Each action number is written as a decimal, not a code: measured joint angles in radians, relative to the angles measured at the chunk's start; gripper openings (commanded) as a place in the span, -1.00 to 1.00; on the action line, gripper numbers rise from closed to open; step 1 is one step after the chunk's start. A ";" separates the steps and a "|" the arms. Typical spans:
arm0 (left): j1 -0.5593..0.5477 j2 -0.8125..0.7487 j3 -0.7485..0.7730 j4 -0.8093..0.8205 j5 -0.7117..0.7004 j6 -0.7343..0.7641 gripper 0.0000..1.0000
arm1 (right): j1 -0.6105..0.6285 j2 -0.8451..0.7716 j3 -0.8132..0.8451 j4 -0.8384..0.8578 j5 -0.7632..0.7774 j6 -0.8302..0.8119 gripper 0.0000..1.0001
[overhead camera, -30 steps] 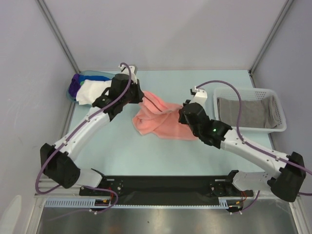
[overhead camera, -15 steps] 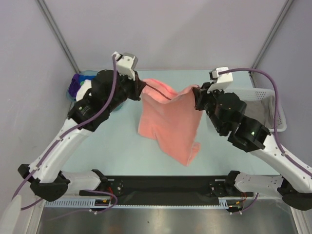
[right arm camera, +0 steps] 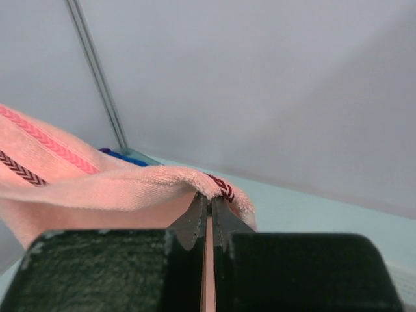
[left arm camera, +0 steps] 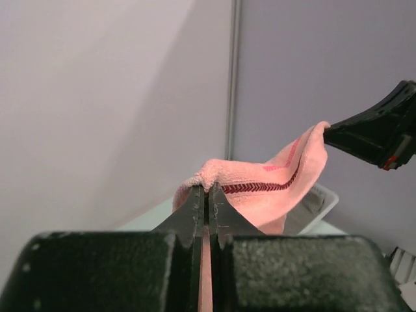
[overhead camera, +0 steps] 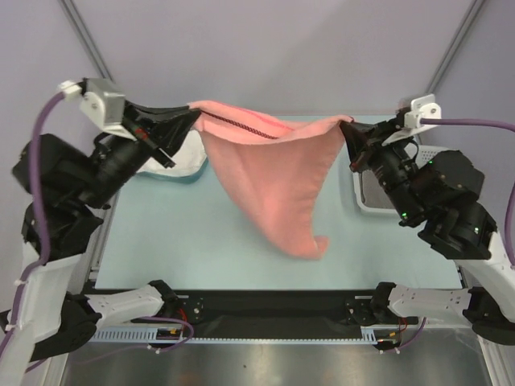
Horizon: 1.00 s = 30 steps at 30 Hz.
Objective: Fold and stack the towels
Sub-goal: Flatten out the crumpled towel
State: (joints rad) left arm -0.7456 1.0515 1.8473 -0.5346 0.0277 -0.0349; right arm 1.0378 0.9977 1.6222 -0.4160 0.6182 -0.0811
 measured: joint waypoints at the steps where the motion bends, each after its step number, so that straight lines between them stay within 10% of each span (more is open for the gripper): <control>1: 0.000 0.003 0.029 0.002 0.012 0.002 -0.99 | 0.002 0.000 0.018 0.000 -0.007 -0.007 -1.00; 23: 0.003 0.116 0.225 0.109 0.073 0.064 -1.00 | 0.004 0.080 0.271 0.062 -0.119 -0.146 -1.00; 30: 0.189 0.234 0.209 0.162 0.115 0.014 -1.00 | -0.139 0.205 0.271 0.093 -0.164 -0.153 -1.00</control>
State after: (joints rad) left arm -0.5564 1.2854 2.0563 -0.3725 0.1425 -0.0212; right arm 0.8989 1.2026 1.8935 -0.3225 0.4541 -0.2344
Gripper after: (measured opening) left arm 0.017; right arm 0.021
